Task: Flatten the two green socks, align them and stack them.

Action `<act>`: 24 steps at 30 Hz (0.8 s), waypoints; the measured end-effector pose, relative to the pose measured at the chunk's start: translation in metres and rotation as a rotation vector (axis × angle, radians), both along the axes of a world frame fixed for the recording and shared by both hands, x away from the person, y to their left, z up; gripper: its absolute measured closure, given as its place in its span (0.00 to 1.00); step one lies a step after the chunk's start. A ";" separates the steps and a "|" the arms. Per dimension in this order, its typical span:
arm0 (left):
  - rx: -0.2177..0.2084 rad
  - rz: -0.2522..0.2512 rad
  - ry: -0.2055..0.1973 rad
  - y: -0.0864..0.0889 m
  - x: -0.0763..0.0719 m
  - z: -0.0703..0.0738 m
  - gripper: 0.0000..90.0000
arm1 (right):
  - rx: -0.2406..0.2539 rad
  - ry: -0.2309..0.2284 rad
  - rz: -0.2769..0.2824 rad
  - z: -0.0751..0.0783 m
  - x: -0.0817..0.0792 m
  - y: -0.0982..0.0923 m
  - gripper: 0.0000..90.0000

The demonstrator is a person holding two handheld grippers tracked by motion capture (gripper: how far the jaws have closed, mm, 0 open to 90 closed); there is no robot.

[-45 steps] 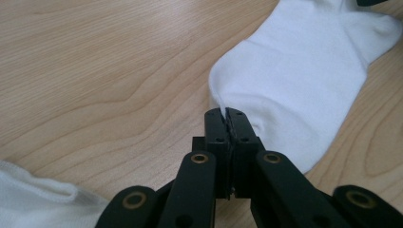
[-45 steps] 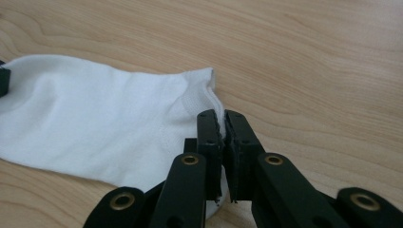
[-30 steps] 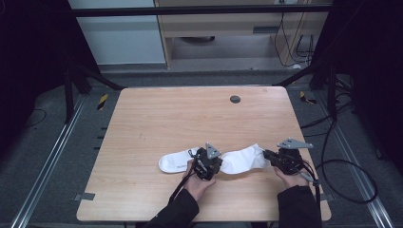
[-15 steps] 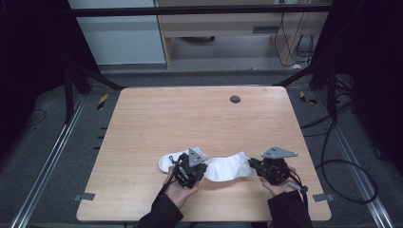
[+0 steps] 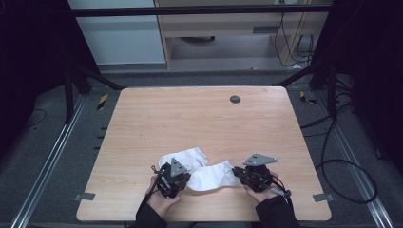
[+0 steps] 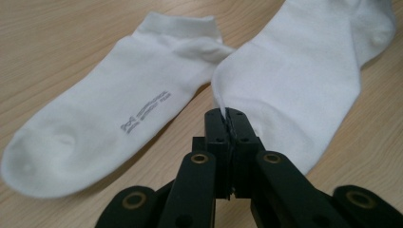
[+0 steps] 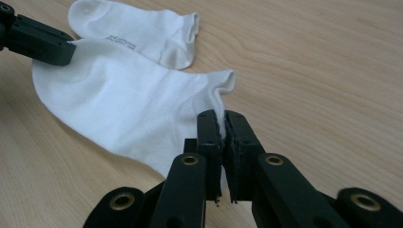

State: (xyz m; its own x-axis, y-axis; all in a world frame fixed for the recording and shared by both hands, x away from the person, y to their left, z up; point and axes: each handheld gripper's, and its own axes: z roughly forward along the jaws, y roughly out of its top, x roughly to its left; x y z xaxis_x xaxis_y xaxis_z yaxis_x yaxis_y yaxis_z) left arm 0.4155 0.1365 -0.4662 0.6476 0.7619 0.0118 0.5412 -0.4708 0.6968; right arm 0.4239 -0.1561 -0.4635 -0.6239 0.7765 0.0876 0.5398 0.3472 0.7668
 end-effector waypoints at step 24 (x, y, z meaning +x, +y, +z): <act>0.038 0.014 0.045 0.012 0.001 -0.022 0.88 | -0.057 0.079 0.034 -0.027 -0.003 0.017 0.90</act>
State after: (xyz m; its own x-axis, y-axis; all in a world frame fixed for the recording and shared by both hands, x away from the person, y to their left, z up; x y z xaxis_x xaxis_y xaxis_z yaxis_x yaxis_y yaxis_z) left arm 0.4161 0.1486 -0.4883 0.6376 0.7702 0.0122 0.5780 -0.4889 0.6534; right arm 0.4213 -0.1392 -0.4906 -0.6425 0.7605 0.0937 0.5853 0.4082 0.7006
